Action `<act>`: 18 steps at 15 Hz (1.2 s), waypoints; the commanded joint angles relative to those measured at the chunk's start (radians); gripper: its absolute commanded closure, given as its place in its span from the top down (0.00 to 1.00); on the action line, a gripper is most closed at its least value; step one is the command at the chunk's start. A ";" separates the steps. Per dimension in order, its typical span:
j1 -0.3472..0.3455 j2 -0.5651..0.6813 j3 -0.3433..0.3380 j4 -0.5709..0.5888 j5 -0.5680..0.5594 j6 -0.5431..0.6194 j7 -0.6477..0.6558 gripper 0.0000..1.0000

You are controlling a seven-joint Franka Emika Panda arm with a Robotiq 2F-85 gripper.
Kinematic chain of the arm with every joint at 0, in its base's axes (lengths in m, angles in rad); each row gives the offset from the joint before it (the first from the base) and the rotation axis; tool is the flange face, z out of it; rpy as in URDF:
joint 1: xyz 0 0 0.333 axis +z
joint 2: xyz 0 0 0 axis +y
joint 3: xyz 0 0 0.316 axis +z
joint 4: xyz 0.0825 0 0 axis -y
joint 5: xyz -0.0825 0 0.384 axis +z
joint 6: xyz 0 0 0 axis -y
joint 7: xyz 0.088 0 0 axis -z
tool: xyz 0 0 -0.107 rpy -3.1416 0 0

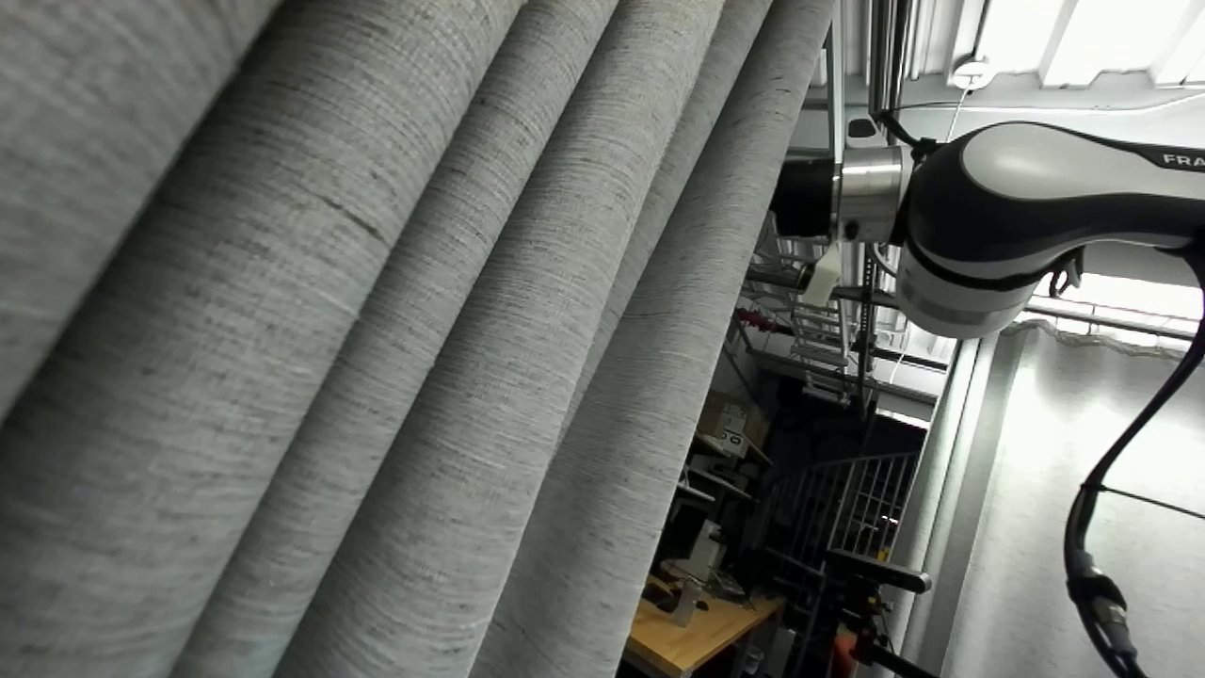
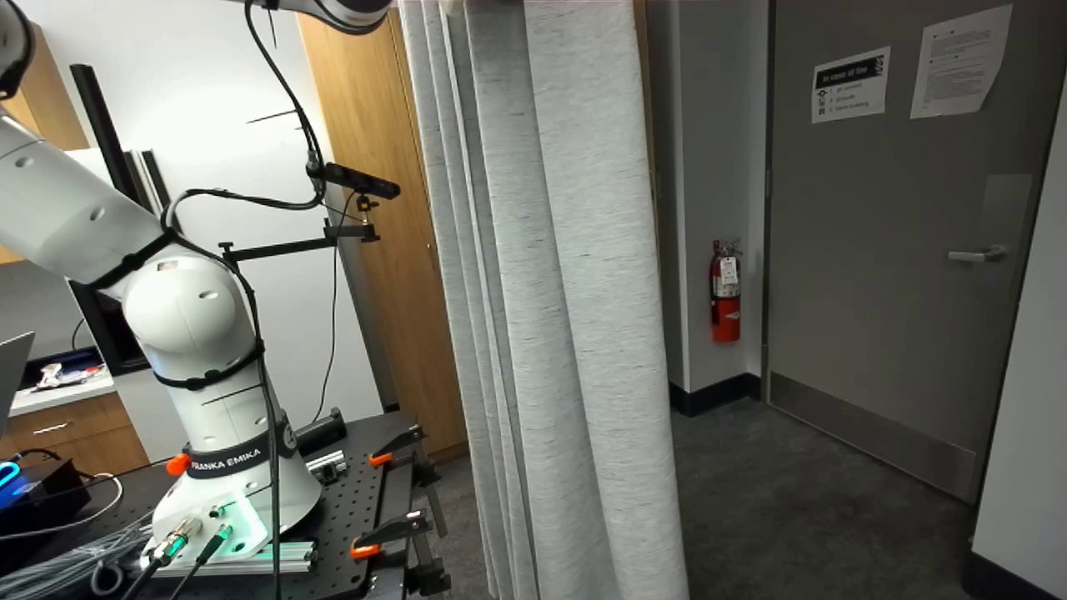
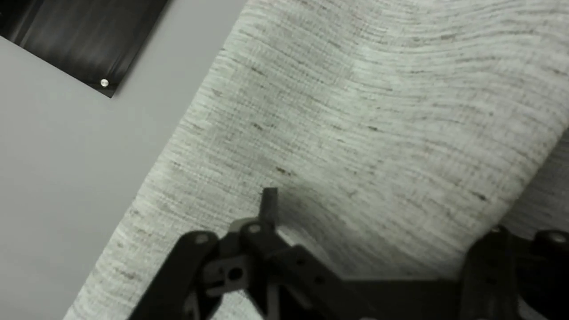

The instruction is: Push the curtain to the left

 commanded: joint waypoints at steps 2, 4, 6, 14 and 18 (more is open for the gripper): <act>0.004 0.038 0.003 0.043 0.002 0.042 0.004 0.42; 0.003 0.043 0.004 0.050 0.002 0.043 0.005 0.26; 0.003 0.050 0.006 0.058 0.004 0.040 0.008 0.13; 0.005 0.155 0.076 0.089 0.003 -0.021 0.051 0.01; 0.030 0.238 0.161 0.124 0.006 -0.018 0.081 0.01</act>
